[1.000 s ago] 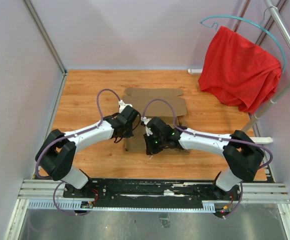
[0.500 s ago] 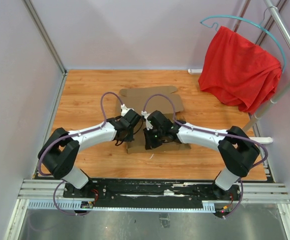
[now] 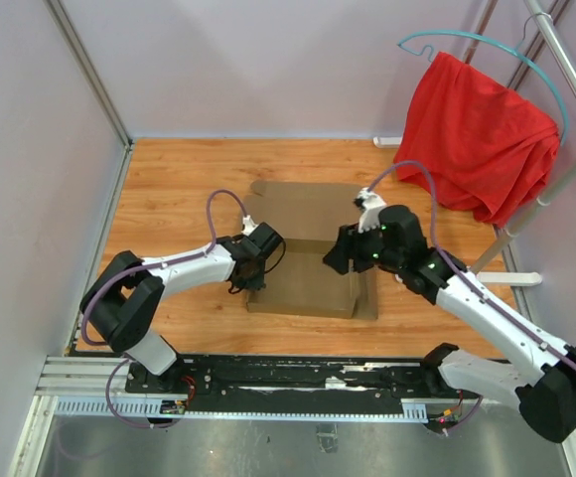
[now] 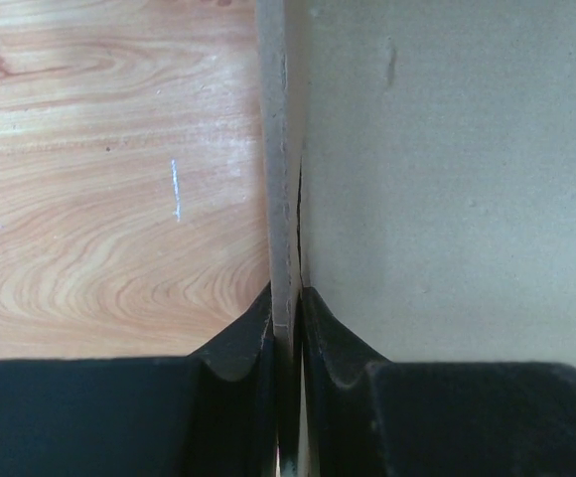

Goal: Fold the paper box

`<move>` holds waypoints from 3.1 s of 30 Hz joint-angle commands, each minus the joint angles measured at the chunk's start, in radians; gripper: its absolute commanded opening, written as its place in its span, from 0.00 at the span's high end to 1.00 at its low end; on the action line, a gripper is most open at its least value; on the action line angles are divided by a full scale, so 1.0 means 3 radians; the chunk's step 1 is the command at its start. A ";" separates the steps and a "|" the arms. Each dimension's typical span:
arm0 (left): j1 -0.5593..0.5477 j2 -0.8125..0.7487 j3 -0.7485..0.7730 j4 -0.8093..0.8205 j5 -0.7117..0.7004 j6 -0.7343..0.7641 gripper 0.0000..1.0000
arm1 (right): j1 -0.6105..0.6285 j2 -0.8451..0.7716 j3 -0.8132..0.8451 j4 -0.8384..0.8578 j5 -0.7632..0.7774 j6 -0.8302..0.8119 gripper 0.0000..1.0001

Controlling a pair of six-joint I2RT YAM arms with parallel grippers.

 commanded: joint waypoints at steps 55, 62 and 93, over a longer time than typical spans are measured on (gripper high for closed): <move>-0.0024 -0.0384 -0.0342 -0.0156 0.0074 0.0114 0.85 | -0.1611 -0.0283 -0.1510 0.0937 -0.1716 0.0403 0.02; -0.0024 -0.0400 -0.0345 -0.0084 0.0134 0.0128 0.85 | -0.1582 0.0087 -0.1427 0.0995 -0.1770 0.0394 0.00; -0.0024 -0.0795 -0.0606 0.0312 0.0374 0.0035 0.87 | -0.0435 0.0554 -0.0587 -0.0349 -0.0206 0.0132 0.41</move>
